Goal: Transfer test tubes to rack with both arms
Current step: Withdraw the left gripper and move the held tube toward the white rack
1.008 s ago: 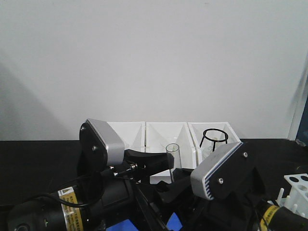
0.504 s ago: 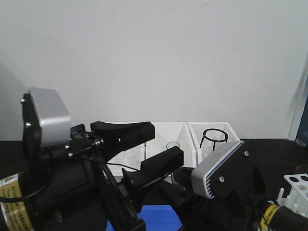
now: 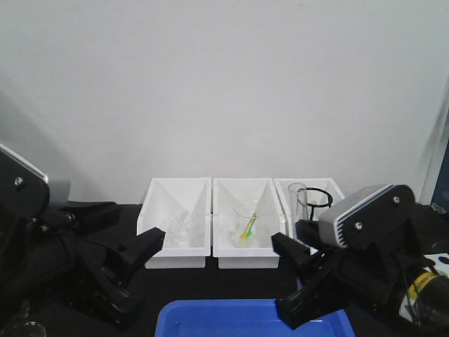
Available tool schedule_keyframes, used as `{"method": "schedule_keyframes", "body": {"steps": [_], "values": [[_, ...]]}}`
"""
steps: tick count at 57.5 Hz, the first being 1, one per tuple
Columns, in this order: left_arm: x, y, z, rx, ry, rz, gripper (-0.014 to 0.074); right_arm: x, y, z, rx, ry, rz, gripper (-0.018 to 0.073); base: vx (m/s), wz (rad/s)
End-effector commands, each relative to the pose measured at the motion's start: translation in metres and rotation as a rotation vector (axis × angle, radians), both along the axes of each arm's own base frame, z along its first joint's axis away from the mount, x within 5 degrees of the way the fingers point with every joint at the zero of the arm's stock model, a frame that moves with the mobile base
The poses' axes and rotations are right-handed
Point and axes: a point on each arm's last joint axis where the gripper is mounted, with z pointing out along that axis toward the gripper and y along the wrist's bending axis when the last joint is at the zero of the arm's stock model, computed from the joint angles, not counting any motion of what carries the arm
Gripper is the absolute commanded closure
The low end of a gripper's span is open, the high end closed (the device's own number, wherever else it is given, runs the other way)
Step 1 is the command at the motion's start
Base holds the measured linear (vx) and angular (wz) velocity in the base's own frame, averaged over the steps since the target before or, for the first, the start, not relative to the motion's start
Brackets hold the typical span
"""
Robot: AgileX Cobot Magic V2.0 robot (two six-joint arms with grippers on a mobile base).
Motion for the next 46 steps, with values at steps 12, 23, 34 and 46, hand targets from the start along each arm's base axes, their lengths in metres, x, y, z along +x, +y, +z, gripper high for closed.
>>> {"method": "schedule_keyframes", "body": {"steps": [12, 23, 34, 46], "values": [[-0.004, 0.003, 0.016, -0.025, -0.047, -0.003, 0.0097, 0.021, -0.052, 0.026, 0.082, -0.132, -0.225, 0.0566, 0.0, 0.0], [-0.004, 0.003, 0.016, -0.026, -0.046, -0.003, 0.0097, 0.03, -0.094, 0.028, 0.095, -0.152, -0.396, 0.0566, 0.0, 0.0], [-0.004, 0.003, 0.016, -0.026, -0.045, -0.002, 0.0097, 0.032, -0.132, 0.028, 0.085, -0.162, -0.542, 0.0566, 0.0, 0.0], [-0.004, 0.004, 0.015, -0.016, -0.036, 0.011, 0.0097, 0.029, -0.166, 0.03, 0.078, -0.188, -0.676, 0.0565, 0.0, 0.0]]}}
